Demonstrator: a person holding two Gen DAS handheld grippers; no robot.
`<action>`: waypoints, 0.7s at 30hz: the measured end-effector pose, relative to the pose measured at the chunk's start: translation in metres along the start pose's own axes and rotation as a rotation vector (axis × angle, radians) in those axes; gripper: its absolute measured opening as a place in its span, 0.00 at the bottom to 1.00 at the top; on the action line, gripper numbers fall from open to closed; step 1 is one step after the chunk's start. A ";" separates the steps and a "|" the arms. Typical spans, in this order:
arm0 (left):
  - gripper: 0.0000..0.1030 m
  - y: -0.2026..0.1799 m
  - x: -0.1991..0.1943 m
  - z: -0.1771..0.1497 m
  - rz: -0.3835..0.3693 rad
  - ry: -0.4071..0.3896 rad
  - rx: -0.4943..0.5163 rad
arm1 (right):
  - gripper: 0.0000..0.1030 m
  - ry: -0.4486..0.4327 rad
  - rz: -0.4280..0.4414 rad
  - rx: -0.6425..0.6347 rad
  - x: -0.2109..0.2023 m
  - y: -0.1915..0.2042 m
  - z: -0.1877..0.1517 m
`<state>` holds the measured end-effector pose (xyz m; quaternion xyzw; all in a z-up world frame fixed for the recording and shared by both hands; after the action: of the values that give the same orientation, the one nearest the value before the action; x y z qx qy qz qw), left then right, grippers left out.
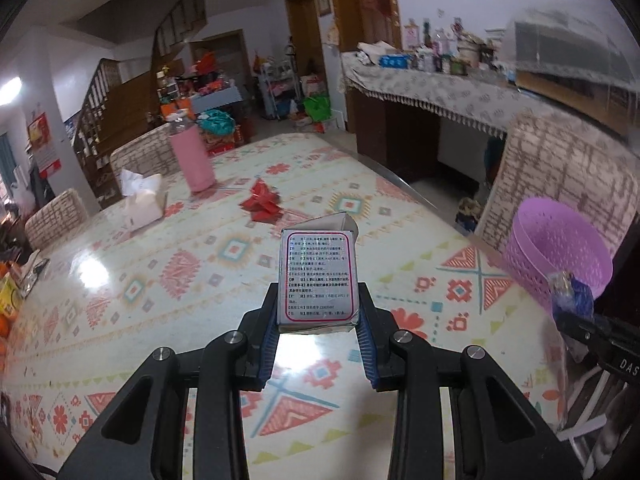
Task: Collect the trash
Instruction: 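Carry the white box and blue bag over the purple basket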
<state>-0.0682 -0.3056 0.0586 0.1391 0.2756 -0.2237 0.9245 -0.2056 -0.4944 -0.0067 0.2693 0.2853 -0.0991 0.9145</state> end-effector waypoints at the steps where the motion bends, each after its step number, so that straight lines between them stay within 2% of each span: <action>1: 0.33 -0.004 0.003 -0.001 -0.004 0.006 0.008 | 0.48 0.001 -0.001 0.004 0.000 -0.002 0.000; 21: 0.33 -0.063 0.032 0.007 -0.043 0.056 0.095 | 0.48 -0.031 -0.026 0.055 -0.008 -0.048 0.020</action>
<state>-0.0718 -0.3731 0.0377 0.1831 0.2932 -0.2522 0.9038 -0.2188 -0.5448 -0.0091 0.2889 0.2717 -0.1228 0.9097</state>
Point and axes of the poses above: each gripper's, at about its wrist camera, not at the fingertips, and x roughly the way its jaws point, y to its left, z to its top, the point moved 8 cm from there along x, roughly the way its jaws point, and after that the axes turned 5 degrees about -y, right-handed, at the moved point
